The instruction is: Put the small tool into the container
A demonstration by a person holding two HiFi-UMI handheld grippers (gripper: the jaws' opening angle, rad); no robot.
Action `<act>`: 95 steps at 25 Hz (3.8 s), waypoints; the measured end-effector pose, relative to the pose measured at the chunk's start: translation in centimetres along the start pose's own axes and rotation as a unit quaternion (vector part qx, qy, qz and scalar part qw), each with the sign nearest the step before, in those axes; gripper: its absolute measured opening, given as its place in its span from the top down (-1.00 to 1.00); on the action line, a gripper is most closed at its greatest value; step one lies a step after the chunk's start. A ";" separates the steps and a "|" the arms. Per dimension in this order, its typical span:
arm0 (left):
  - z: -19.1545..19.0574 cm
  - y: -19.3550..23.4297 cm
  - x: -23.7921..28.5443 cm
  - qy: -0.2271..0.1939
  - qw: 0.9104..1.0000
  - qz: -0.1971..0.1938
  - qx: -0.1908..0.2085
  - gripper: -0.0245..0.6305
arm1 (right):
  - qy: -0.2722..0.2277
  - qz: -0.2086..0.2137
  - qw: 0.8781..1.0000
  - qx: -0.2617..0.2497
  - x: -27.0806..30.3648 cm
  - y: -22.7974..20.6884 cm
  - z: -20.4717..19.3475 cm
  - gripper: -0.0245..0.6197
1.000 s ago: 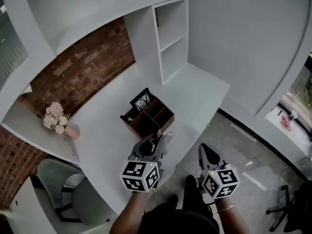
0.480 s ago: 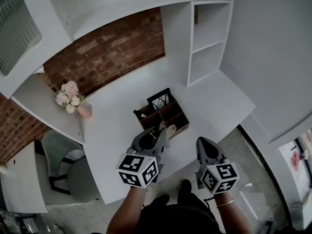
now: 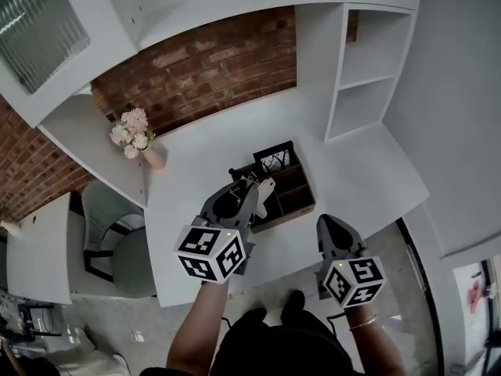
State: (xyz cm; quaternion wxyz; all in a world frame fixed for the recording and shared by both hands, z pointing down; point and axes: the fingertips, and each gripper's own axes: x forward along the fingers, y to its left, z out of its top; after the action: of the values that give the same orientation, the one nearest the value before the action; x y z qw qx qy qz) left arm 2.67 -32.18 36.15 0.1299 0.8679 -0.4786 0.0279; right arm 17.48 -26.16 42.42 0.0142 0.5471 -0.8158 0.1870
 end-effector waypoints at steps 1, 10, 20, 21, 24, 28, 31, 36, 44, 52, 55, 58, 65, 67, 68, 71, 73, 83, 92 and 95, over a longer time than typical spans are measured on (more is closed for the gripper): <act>0.1 0.3 0.2 -0.001 1.000 0.008 0.000 0.67 | 0.001 0.006 1.000 -0.001 0.2 -0.1 0.1 0.91; -1.1 2.2 2.0 0.002 0.998 0.058 -0.012 0.67 | 0.022 0.046 0.999 -0.003 1.9 -1.0 -0.3 0.91; -4.1 3.0 3.5 0.026 0.997 0.066 -0.021 0.67 | 0.047 0.054 0.997 0.003 3.1 -1.8 -1.9 0.91; -4.5 3.1 3.5 0.029 0.997 0.066 -0.023 0.67 | 0.049 0.053 0.997 0.003 3.1 -1.9 -2.0 0.91; -5.3 3.3 3.6 0.040 0.997 0.064 -0.025 0.67 | 0.052 0.050 0.997 0.003 3.1 -2.0 -2.3 0.91; -6.5 3.5 3.8 0.058 0.996 0.062 -0.019 0.67 | 0.055 0.048 0.997 0.000 3.2 -1.8 -2.5 0.91; -7.2 3.9 3.7 0.067 0.996 0.062 -0.021 0.67 | 0.057 0.049 0.997 -0.004 3.3 -1.5 -2.7 0.91; -8.6 4.3 3.8 0.082 0.994 0.060 -0.025 0.67 | 0.059 0.048 0.997 -0.007 3.4 -1.1 -3.1 0.91; -10.0 4.6 4.1 0.097 0.993 0.059 -0.031 0.67 | 0.061 0.045 0.997 -0.019 3.2 -0.6 -3.1 0.91; -10.3 4.6 4.9 0.108 0.992 0.048 -0.032 0.67 | 0.061 0.039 0.997 -0.020 3.1 -0.9 -3.0 0.91; -10.2 4.5 5.0 0.110 0.992 0.046 -0.030 0.67 | 0.060 0.038 0.997 -0.019 3.0 -0.9 -3.0 0.91; -10.3 4.6 5.0 0.112 0.992 0.043 -0.034 0.65 | 0.060 0.038 0.997 -0.019 3.1 -0.8 -3.1 0.91; -11.1 5.3 4.4 0.123 0.990 0.054 -0.042 0.59 | 0.061 0.039 0.997 -0.021 3.1 -0.5 -3.2 0.91; -11.3 5.6 4.1 0.125 0.989 0.061 -0.044 0.59 | 0.060 0.040 0.997 -0.022 3.1 -0.3 -3.2 0.91; -11.4 5.8 3.9 0.126 0.989 0.065 -0.045 0.59 | 0.059 0.041 0.997 -0.023 3.1 -0.2 -3.2 0.91; -11.6 6.2 3.1 0.127 0.988 0.074 -0.047 0.59 | 0.059 0.043 0.997 -0.025 3.0 0.1 -3.3 0.91; -11.7 6.2 2.7 0.127 0.988 0.076 -0.049 0.59 | 0.059 0.044 0.997 -0.027 3.0 0.3 -3.3 0.91; -12.6 5.6 -0.2 0.126 0.988 0.078 -0.046 0.63 | 0.055 0.051 0.997 -0.036 2.6 2.1 -3.3 0.91; -12.1 4.5 -3.6 0.117 0.990 0.075 -0.026 0.78 | 0.048 0.048 0.997 -0.046 2.1 3.7 -3.3 0.91; -11.7 4.2 -4.9 0.110 0.991 0.079 -0.019 0.82 | 0.045 0.043 0.997 -0.047 1.9 3.8 -3.2 0.91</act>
State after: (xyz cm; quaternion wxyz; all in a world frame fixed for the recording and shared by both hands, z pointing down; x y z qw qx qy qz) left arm -2.57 -27.32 47.37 0.1959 0.8161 -0.5293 0.1245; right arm 12.72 -25.51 44.76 0.0689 0.5014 -0.8449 0.1730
